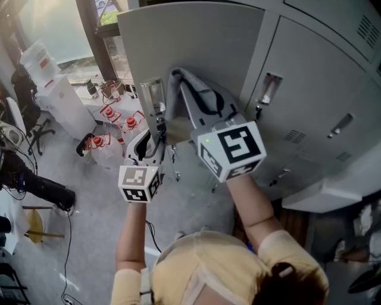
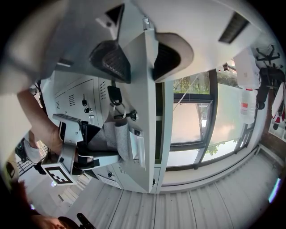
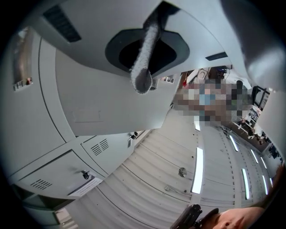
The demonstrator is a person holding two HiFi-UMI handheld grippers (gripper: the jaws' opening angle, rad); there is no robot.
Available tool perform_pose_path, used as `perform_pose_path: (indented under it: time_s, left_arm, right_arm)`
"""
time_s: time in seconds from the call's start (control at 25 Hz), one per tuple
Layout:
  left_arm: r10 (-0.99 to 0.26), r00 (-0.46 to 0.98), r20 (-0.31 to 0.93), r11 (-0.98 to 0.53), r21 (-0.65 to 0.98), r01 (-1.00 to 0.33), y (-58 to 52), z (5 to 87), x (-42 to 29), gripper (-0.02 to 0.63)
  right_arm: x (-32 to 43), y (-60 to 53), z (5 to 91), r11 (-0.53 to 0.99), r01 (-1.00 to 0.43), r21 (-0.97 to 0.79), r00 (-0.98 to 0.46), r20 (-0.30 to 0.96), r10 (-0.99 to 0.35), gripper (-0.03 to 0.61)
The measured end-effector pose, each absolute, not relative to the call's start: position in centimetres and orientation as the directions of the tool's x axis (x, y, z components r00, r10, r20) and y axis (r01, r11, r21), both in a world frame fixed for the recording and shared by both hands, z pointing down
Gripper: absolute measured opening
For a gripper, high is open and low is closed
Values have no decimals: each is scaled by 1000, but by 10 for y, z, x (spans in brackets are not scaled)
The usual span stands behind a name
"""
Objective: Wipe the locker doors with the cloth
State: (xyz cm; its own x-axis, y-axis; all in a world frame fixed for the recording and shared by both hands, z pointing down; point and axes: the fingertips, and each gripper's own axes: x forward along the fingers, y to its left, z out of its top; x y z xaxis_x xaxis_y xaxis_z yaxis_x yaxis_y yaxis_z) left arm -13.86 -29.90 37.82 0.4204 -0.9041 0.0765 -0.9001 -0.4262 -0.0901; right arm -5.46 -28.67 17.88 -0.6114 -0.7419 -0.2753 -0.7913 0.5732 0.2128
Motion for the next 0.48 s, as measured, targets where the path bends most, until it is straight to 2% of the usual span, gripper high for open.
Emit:
perform_pose_path:
  time_s: [0.48]
  left_arm:
    - [-905,419,70,-424,-66,-903,-301,377,-138,158]
  right_arm:
    - [-2,-307,188,443,-866,232,-495,-271,-825,15]
